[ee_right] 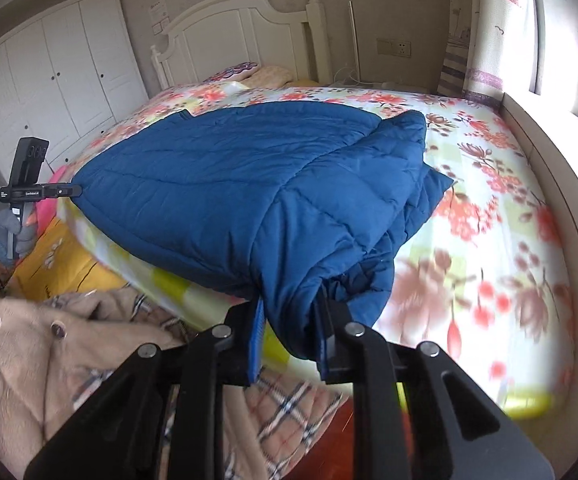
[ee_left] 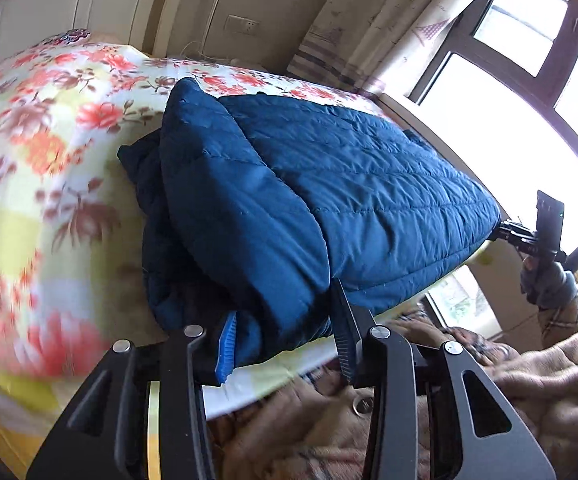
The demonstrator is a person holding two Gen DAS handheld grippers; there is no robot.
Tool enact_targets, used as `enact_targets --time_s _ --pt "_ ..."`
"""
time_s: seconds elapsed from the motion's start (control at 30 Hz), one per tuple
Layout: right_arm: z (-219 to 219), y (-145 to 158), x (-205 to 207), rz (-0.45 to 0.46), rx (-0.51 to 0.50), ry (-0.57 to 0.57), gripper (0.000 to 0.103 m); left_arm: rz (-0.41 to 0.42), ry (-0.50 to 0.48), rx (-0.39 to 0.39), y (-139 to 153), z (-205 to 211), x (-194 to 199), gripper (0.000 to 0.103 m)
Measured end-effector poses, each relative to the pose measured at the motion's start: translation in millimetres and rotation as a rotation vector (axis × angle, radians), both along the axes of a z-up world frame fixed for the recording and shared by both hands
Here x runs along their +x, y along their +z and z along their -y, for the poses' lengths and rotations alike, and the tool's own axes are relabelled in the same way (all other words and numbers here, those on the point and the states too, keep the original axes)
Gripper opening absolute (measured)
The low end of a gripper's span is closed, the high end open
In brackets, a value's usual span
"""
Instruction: Fold large clothes
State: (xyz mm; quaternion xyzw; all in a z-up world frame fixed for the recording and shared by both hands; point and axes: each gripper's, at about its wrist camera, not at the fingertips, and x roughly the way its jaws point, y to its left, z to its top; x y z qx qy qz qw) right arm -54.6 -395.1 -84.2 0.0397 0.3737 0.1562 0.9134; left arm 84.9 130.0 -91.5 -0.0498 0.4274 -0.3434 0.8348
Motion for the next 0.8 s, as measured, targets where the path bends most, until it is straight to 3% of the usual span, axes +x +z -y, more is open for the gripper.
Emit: enact_targets --time_s 0.1,0.23,0.33,0.37,0.43,0.47,0.5,0.6,0.7,0.8 --pt "0.7 -6.9 -2.3 0.004 -0.002 -0.014 0.025 0.003 0.021 -0.009 -8.4 -1.9 -3.6 0.038" --pt "4.5 -18.7 30.9 -0.005 -0.004 -0.073 0.031 0.015 0.057 -0.011 -19.0 6.0 26.2 0.048" --pt "17.8 -25.6 40.7 -0.091 0.068 -0.081 0.051 -0.017 0.048 -0.019 -20.4 1.6 30.5 0.055" --pt "20.1 -24.8 35.3 -0.096 0.069 -0.068 0.060 -0.011 0.038 -0.002 -18.5 -1.5 27.3 0.062" --pt "28.3 -15.6 18.3 -0.068 0.064 -0.060 0.066 0.024 0.059 0.011 -10.9 -16.2 18.8 0.074" --pt "36.9 -7.6 10.5 -0.040 0.078 -0.079 0.069 0.048 0.098 0.020 -6.6 -23.2 16.1 0.087" --pt "45.3 1.0 7.0 -0.007 0.091 -0.103 0.069 0.078 0.142 0.016 -0.3 -33.1 13.0 0.088" --pt "63.0 26.7 17.8 0.071 0.105 -0.147 0.069 0.139 0.229 -0.101 28.7 -56.5 24.7 0.091" --pt "63.9 46.4 67.2 0.096 0.030 -0.167 0.069 0.167 0.253 -0.023 52.0 -31.5 58.7 0.091" --pt "66.6 52.2 133.7 0.074 0.031 -0.175 0.069 0.046 0.253 0.092 44.9 10.7 121.5 0.091"
